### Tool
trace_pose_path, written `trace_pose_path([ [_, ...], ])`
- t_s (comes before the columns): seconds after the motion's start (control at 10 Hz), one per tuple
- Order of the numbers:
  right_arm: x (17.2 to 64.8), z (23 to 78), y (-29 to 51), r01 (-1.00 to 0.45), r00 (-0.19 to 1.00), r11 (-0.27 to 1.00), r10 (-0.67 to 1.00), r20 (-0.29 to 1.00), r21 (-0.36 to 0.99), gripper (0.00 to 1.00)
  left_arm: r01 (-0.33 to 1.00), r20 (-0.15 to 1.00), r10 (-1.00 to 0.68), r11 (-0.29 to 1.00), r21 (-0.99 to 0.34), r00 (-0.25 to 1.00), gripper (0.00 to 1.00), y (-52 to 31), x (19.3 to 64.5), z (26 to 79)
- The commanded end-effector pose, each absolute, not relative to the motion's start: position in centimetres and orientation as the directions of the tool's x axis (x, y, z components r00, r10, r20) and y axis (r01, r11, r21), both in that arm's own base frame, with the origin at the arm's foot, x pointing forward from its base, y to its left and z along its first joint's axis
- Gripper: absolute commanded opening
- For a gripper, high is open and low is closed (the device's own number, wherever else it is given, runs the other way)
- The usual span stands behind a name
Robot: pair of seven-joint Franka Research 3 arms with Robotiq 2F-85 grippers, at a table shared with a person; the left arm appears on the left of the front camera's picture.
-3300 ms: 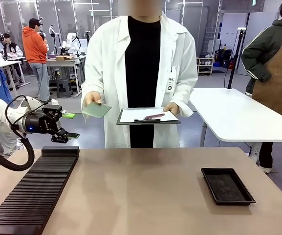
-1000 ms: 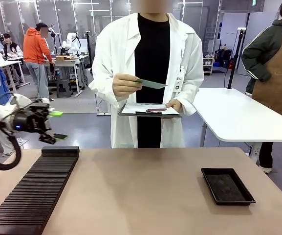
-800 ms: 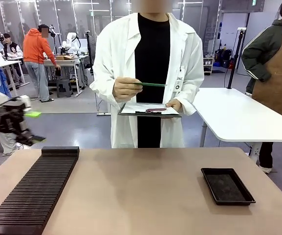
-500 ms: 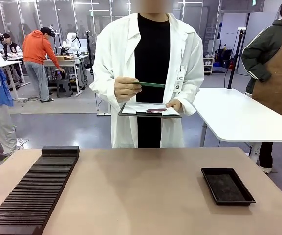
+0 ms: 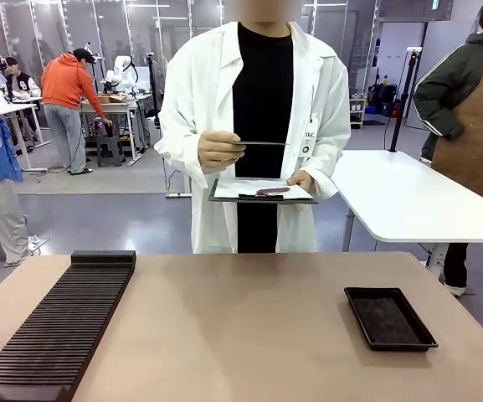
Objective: Inspect the PCB.
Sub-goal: Pick up the Blank PCB that the human is holding.
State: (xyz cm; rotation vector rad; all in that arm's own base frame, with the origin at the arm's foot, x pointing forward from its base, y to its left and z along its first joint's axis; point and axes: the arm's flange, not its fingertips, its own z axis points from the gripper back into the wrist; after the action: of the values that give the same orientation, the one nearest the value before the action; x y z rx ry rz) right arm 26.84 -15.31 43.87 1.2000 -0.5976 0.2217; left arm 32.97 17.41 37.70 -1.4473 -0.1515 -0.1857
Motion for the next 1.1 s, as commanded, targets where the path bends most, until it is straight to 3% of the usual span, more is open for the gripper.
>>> trace_pose_path([
  [0.0, 26.94, 44.0, -15.41, -0.48, 0.817, 0.359, -0.149, 0.557, 0.8, 1.0, 0.236, 0.233, -0.037, 0.093, -0.967, 0.972, 1.0, 19.7, 33.39, 37.24],
  [0.2, 26.94, 44.0, -15.41, -0.48, 0.817, 0.359, -0.149, 0.557, 0.8, 1.0, 0.272, 0.273, 0.015, 0.05, -0.961, 0.962, 1.0, 19.69, 33.89, 37.25],
  [0.3, 26.94, 44.0, -15.41, -0.48, 0.817, 0.359, -0.149, 0.557, 0.8, 1.0, 0.215, 0.215, -0.017, 0.117, -0.97, 0.977, 1.0, 19.19, 33.09, 36.86],
  [1.0, 26.94, 44.0, -15.41, -0.48, 0.817, 0.359, -0.149, 0.557, 0.8, 1.0, 0.215, 0.215, -0.017, 0.117, -0.97, 0.977, 1.0, 19.19, 33.09, 36.86],
])
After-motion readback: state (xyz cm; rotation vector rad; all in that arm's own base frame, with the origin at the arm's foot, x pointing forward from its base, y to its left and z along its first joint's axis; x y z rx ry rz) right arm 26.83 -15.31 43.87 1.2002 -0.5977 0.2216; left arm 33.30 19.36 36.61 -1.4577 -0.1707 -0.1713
